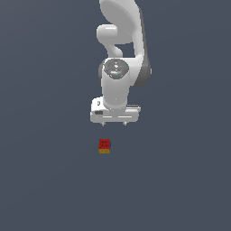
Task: Pick up the object and move it to a goal position.
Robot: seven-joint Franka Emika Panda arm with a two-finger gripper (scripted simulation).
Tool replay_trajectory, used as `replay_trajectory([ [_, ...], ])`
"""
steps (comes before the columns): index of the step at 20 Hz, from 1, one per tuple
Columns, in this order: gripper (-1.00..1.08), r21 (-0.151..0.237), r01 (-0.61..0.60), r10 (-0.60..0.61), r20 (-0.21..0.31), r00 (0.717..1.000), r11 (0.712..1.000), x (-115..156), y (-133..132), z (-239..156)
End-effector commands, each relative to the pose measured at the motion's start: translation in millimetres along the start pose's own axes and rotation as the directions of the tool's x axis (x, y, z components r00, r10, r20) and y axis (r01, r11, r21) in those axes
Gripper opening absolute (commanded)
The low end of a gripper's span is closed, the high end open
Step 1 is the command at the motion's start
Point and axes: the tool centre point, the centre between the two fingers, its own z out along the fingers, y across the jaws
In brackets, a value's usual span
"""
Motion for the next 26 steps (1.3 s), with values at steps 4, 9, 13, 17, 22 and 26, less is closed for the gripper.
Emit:
replay_trajectory([
  [4,1.0,0.0,0.007,-0.007,-0.005,1.0,1.0,1.4,-1.2,-2.3],
  [9,1.0,-0.001,0.042,-0.042,-0.031,0.999,0.999,8.6,-7.5,-14.5],
  [13,1.0,-0.001,0.053,-0.053,-0.043,0.998,0.999,11.6,-10.6,-20.2],
  [17,1.0,-0.001,0.055,-0.055,-0.04,0.998,0.998,11.1,-9.9,-18.8],
  [22,1.0,-0.003,0.087,-0.087,-0.04,0.995,0.996,12.4,-8.7,-17.2],
  [26,1.0,-0.006,0.134,-0.134,-0.039,0.99,0.991,14.2,-6.8,-14.1],
])
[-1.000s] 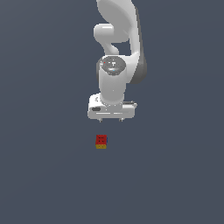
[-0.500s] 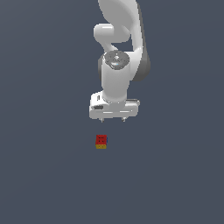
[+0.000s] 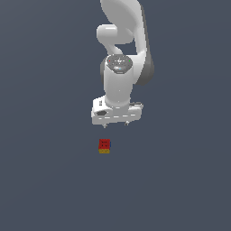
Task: Pick up the object and move it to a goal position.
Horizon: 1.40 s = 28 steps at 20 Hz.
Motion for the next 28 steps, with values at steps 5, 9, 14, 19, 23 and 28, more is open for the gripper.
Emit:
replay_trajectory([
  [5,1.0,-0.002,0.105,-0.105,0.002,0.994,0.994,3.0,4.7,6.8],
  [9,1.0,-0.002,0.196,-0.196,0.004,0.981,0.981,5.7,8.7,12.8],
  [14,1.0,-0.002,0.321,-0.321,0.005,0.947,0.947,9.3,14.4,21.1],
  [19,1.0,-0.001,0.44,-0.44,0.006,0.898,0.898,12.7,20.0,29.4],
  [23,1.0,0.001,0.53,-0.53,0.006,0.848,0.848,15.3,24.6,36.1],
  [28,1.0,0.003,0.634,-0.634,0.004,0.774,0.774,18.5,30.2,44.4],
])
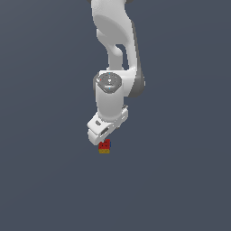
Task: Pick up the object and move it to a goal position.
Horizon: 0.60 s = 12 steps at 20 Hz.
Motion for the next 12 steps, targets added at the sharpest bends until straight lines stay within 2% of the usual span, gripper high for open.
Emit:
replay_trajectory([
  [1,1.0,0.001,0.066,-0.066,-0.001,0.998,0.998,-0.4,3.3,4.2],
  [6,1.0,0.002,0.192,-0.192,-0.004,0.981,0.981,-1.4,9.6,12.3],
  [12,1.0,0.002,0.339,-0.339,-0.01,0.941,0.941,-2.7,17.2,22.0],
])
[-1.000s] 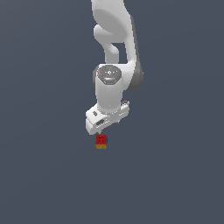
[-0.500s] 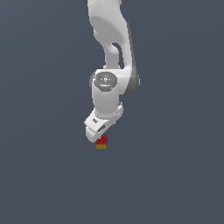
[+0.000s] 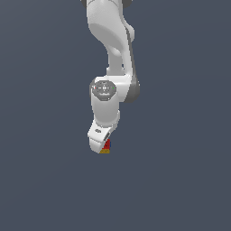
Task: Pick up the object and move it to a goal position.
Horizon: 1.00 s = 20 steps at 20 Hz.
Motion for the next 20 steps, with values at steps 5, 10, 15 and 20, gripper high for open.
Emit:
replay_trajectory([
  [5,1.0,0.0,0.165,-0.165,-0.008,0.986,0.986,-4.1,7.4,10.3],
  [10,1.0,-0.002,0.273,-0.273,-0.013,0.962,0.962,-6.9,12.3,17.2],
  [15,1.0,-0.004,0.349,-0.349,-0.018,0.937,0.937,-9.0,15.8,22.1],
  [20,1.0,-0.006,0.393,-0.393,-0.021,0.919,0.92,-10.3,17.9,24.9],
])
